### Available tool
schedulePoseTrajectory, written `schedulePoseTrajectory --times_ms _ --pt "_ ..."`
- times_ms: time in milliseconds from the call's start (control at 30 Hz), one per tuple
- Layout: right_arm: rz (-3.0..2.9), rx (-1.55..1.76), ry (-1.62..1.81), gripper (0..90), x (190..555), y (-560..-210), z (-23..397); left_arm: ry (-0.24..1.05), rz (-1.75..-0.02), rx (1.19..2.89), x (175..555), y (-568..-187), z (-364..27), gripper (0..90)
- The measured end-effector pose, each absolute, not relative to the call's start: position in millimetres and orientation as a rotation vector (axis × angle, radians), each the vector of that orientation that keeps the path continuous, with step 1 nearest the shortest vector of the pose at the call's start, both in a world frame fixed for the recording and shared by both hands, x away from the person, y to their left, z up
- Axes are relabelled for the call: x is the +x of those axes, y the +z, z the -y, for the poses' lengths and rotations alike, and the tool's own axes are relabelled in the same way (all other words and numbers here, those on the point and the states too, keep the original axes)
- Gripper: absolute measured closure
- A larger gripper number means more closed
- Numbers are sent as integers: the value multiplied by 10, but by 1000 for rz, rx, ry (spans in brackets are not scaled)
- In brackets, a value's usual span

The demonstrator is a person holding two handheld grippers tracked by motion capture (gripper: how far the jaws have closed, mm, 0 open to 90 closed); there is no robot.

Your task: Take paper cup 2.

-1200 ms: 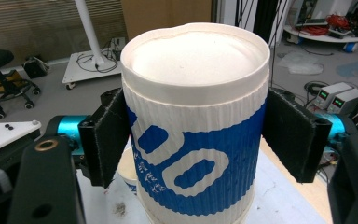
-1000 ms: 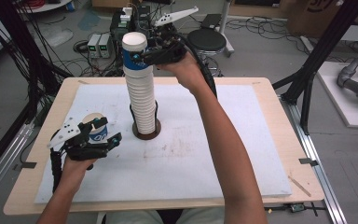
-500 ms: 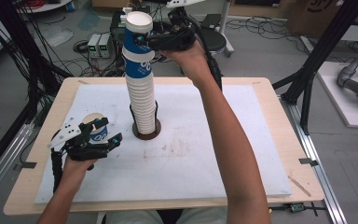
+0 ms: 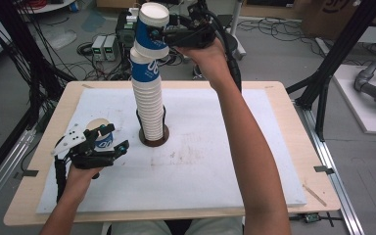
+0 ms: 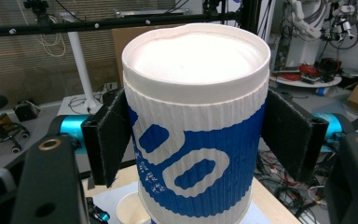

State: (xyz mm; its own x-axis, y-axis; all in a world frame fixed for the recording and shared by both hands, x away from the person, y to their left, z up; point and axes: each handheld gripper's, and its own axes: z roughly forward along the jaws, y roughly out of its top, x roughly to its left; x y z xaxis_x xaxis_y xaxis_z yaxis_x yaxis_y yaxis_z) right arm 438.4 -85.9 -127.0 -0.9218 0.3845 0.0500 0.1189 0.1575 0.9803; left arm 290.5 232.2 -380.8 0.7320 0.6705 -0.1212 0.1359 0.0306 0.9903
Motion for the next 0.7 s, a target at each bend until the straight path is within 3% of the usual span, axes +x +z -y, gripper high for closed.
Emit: schedulePoseTrajectory --times_ms 400,700 --pt "-2183 527 1827 281 4305 -1264 1200 452 -678 1516 2906 -3818 -2300 153" --pt "-2198 540 1761 281 4180 -1451 1500 435 -667 1518 2912 -3845 -2262 153"
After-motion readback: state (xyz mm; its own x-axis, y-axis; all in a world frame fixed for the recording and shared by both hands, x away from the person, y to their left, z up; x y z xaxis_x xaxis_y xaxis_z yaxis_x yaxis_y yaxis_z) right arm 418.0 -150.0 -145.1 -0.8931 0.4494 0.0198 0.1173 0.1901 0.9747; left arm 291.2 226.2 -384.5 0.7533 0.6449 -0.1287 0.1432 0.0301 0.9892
